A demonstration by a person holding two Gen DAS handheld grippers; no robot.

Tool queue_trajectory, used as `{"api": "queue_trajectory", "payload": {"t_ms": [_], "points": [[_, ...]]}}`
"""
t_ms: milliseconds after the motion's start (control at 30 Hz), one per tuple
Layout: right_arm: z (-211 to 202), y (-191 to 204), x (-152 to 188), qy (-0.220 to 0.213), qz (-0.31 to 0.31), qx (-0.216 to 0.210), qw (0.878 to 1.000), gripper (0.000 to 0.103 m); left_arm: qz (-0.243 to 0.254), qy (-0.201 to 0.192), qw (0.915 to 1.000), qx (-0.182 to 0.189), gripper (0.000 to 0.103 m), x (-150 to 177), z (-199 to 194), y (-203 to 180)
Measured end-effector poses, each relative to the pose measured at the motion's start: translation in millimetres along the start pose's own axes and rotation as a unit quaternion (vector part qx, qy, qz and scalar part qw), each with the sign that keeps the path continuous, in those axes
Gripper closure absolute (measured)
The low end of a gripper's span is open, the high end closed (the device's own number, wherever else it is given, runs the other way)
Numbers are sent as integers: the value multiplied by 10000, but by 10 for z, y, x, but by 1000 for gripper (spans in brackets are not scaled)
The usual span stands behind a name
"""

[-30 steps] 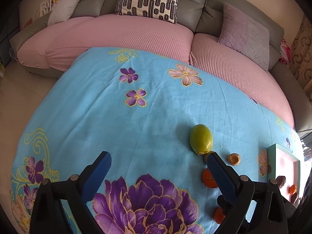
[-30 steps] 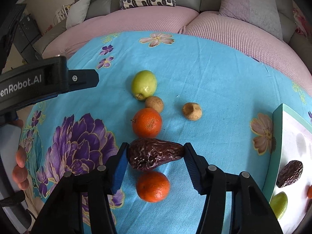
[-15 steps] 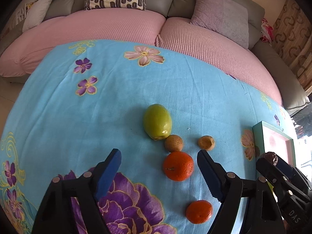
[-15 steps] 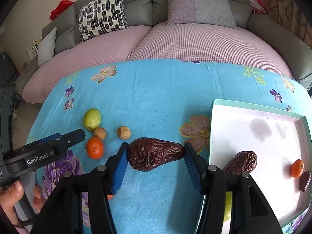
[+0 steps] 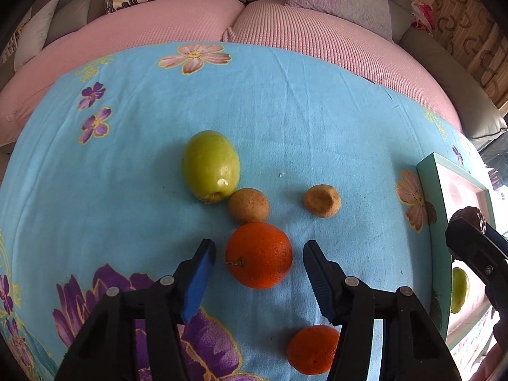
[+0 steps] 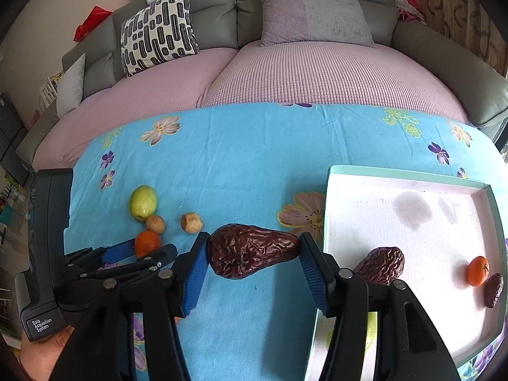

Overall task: Organize fruits
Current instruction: 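Close the right tool on the large wrinkled date while the left tool grasps an orange, then carry the wrinkled date and the orange over the white tray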

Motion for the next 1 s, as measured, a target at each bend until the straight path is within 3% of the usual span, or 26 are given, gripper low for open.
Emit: {"api": "queue_trajectory", "payload": {"t_ms": [67,333,700,1000], "points": [[-4,-3,0,-8,9,1,10000,45,31,-10,10000,-40,43,0,24,-26],[5,-9,-1,6,27,18,10000,45,120,7,9999,-121,62,-9,39,-56],[25,-33,4,19,70,57,10000,45,48,-61,9999,77,63,-53,-66,3],[-29,-86,-20,-71,166,58,9998,45,71,-409,9987,281,63,-173,-354,-56]]}}
Point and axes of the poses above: each gripper's, at about its wrist camera, not at the fingertips, and z roughly the way its jaws point, y to its left, x to its underside, the point moved 10 cm from there along z, roughly the way its jaws point, and after that the axes turned 4 degrees about z, right-handed, at the moved point
